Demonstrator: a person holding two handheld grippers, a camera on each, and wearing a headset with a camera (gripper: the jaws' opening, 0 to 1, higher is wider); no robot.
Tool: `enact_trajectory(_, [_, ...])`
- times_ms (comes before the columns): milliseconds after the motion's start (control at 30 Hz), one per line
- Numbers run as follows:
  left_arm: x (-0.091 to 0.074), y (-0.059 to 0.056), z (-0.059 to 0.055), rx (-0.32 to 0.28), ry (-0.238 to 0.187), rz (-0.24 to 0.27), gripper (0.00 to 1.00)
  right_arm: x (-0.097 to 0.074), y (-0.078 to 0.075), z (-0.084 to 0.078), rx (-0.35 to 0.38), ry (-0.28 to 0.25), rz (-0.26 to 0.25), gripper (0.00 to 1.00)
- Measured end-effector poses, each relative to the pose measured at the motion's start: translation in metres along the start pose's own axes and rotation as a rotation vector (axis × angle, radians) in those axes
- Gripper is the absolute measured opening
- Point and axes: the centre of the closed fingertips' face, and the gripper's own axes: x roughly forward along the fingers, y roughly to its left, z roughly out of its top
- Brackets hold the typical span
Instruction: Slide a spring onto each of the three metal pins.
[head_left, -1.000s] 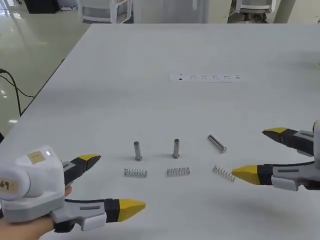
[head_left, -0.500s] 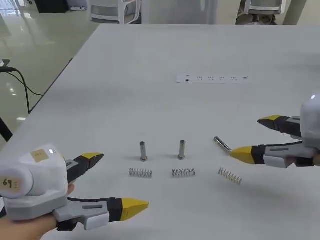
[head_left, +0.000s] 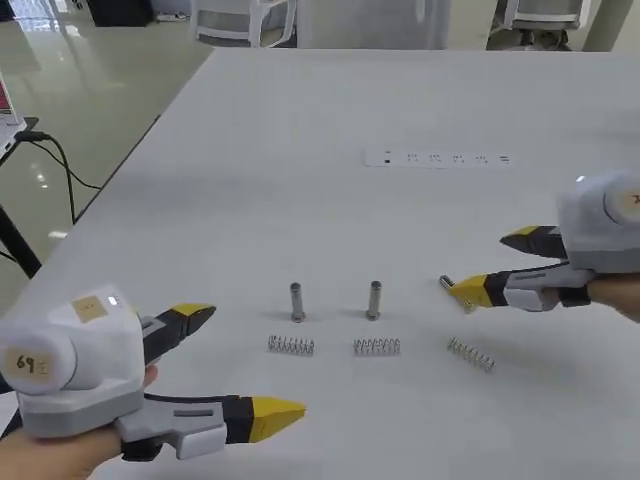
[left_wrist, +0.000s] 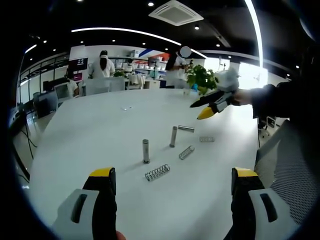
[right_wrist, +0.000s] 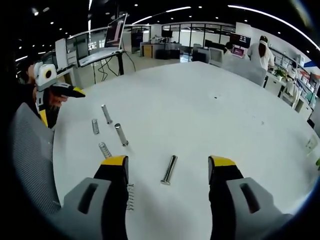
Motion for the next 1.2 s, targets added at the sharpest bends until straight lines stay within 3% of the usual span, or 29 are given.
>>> enact_trajectory(433, [-0.001, 0.002, 0.000, -0.009, -0.004, 0.010, 0.95, 0.025, -0.005, -0.004, -0.011, 0.087, -0.006, 0.57])
enact_trajectory(1200, [-0.001, 0.006, -0.003, -0.022, -0.002, 0.014, 0.94, 0.046, -0.010, -0.023, 0.011, 0.222, -0.051, 0.32])
